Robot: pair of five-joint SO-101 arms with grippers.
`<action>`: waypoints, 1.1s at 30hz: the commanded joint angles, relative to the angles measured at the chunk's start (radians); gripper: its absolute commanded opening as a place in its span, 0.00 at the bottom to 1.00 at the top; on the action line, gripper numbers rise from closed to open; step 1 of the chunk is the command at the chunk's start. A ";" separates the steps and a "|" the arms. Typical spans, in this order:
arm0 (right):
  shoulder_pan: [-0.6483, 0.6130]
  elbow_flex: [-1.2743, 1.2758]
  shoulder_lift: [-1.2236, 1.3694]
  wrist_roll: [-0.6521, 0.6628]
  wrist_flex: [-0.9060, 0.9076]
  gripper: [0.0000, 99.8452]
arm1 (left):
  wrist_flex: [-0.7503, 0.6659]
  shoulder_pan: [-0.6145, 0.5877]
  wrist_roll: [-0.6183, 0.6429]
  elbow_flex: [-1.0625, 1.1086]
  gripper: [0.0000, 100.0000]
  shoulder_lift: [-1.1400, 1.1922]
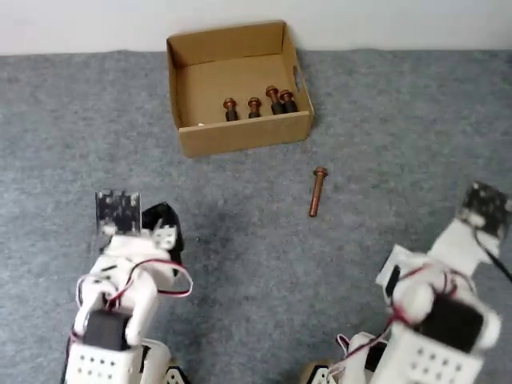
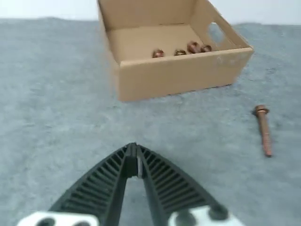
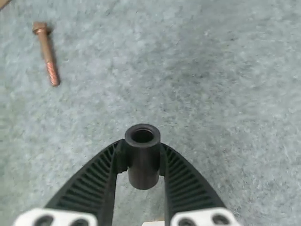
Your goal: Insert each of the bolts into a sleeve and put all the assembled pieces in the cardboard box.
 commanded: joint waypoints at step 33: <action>0.088 0.180 -0.300 -0.046 -0.038 0.01 | 0.594 0.419 0.103 -1.916 0.12 2.053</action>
